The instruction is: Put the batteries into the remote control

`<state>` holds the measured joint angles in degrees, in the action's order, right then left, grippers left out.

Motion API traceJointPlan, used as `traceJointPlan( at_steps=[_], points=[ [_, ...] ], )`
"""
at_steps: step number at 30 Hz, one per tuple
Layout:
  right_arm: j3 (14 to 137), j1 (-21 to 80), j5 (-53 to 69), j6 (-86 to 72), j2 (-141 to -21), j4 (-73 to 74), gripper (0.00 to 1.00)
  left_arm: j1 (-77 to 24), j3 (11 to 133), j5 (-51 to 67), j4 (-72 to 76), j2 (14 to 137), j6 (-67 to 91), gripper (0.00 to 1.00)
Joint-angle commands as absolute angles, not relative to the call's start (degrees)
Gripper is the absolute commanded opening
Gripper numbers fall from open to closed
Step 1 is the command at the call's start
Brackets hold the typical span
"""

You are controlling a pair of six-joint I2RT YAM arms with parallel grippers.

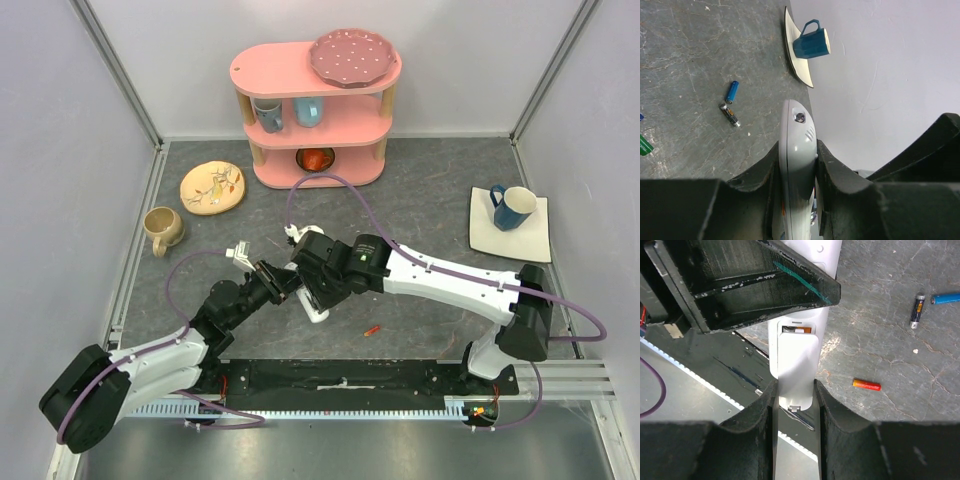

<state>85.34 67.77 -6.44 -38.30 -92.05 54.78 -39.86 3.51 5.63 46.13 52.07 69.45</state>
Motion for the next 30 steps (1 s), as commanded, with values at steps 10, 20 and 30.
traceJointPlan(
  at_steps=[10, 20, 30],
  points=[
    [88.33, 68.03, -7.56, -37.27, -93.25, 55.72, 0.0, -40.43, 5.01, 4.83, 49.04, 50.8, 67.41, 0.02],
    [88.77, 68.11, -6.85, -36.91, -94.39, 55.46, 0.0, -40.52, 5.19, 4.66, 49.39, 51.15, 67.24, 0.02],
    [87.98, 68.12, -6.5, -37.26, -94.22, 55.37, 0.0, -40.52, 5.27, 4.13, 49.04, 50.98, 66.97, 0.02]
  ],
)
